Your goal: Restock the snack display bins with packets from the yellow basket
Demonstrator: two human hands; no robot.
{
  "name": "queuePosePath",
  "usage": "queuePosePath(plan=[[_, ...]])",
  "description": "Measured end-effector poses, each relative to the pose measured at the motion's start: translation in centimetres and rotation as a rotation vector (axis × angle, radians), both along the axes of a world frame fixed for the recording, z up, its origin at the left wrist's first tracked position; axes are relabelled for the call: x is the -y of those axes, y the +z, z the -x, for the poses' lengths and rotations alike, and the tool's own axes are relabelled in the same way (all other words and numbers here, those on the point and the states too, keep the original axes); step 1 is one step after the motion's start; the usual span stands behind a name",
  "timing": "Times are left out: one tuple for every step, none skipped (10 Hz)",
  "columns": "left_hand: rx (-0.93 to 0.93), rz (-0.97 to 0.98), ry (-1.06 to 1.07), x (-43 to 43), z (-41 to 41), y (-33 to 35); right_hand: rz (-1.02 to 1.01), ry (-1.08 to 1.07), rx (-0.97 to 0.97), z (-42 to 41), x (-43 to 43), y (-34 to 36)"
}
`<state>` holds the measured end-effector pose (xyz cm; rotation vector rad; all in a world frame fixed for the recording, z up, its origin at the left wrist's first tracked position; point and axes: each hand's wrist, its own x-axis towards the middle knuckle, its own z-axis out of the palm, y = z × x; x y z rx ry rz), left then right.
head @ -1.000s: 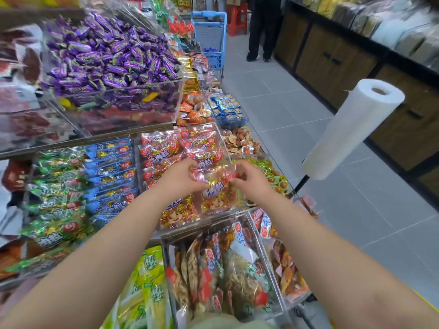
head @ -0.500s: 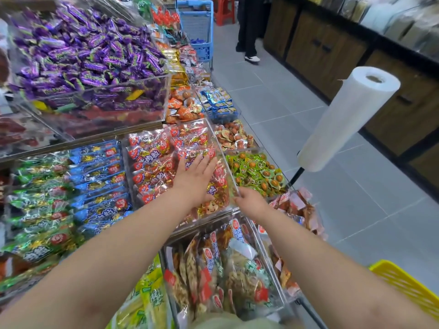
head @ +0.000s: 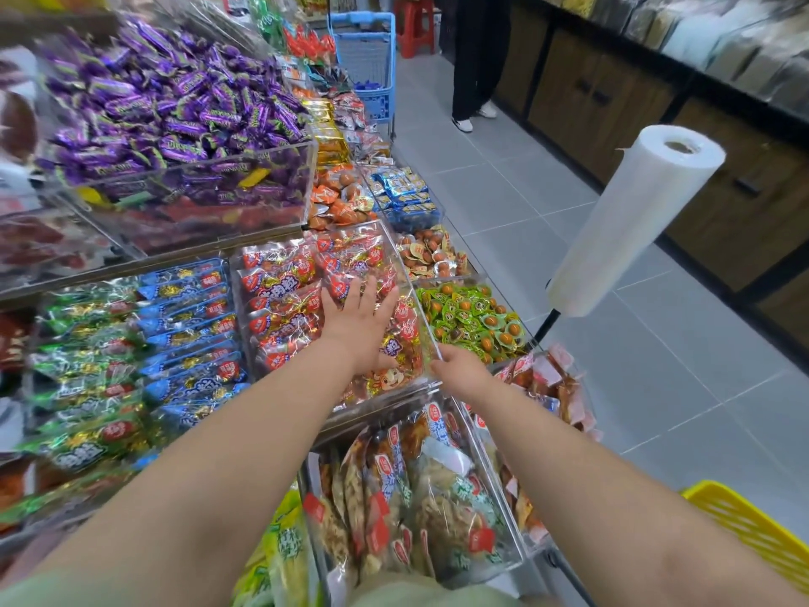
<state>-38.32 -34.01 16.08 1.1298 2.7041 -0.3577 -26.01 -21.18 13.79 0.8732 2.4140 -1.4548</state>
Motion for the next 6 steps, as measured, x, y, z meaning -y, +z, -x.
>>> queuePosePath(plan=[[-0.018, 0.039, 0.011, -0.3, -0.6, 0.7, 0.035, -0.036, -0.028, -0.7, 0.2, 0.0], [0.004, -0.139, 0.05, -0.4, -2.1, 1.6, 0.138, -0.125, -0.059, -1.9, 0.1, -0.2], [0.009, -0.598, 0.09, -0.2, -5.0, 2.4, 0.348, -0.271, -0.074, -3.4, -0.3, -0.1], [0.156, -0.895, 0.18, 0.1, -8.0, 2.3, 0.403, -0.319, -0.056, -5.5, -1.0, -0.5], [0.54, -1.085, 0.47, 1.0, -11.7, 1.1, 0.43, -0.37, -0.019, -9.1, -1.6, -2.1], [0.795, -1.108, 0.754, 2.2, -14.2, -1.3, 0.471, -0.406, 0.037, -11.9, -1.5, -3.8]])
